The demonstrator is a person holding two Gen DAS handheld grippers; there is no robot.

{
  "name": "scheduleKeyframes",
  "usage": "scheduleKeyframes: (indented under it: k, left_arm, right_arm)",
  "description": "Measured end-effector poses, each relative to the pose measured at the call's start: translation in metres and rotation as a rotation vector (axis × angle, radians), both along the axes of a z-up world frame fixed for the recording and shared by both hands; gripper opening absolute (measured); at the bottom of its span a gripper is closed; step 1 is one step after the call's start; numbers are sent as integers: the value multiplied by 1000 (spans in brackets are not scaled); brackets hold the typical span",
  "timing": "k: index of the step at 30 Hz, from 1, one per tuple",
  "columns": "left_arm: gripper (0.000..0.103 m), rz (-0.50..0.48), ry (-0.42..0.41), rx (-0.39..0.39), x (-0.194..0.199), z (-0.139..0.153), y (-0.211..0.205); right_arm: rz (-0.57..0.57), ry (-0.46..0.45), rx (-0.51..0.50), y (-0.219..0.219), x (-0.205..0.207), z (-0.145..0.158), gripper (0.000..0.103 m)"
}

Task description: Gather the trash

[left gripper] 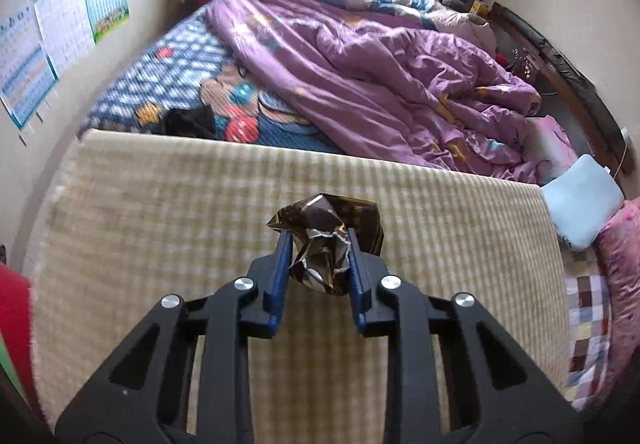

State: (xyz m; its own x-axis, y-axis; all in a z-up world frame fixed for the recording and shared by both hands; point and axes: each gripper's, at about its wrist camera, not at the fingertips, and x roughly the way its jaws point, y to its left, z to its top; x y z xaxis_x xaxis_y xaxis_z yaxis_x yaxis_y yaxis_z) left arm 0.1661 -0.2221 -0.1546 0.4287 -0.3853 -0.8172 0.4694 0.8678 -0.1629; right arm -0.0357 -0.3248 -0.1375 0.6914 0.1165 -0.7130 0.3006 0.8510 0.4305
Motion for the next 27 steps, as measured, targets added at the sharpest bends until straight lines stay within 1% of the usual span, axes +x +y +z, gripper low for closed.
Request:
scheduleKeyframes:
  k: [7,14,18,24,25,26,27]
  left_arm:
    - [25,66,-71,4,-41,28,60]
    - [25,126,-105,5,-78,45,109]
    - [25,165,-81,15,-99,38,135]
    - [26,211,4,29,-111,11,162]
    - [28,219,16,20,-111,8,164]
    - [33,222,20,12,-112,7,166]
    - [37,221,19,5,-113,7,168]
  right_arm:
    - [61,-20,-26,27,13,9,27]
    - [124,-21,-69,54,17,17,27]
    - [172,8,-94,68,22,17,27]
    - [207,69,-113,82,21,7,30]
    - [207,77,-116,84,20,6,31]
    - [209,81,-113,84,19,5,33]
    - [210,83,-111,85,17,4,41]
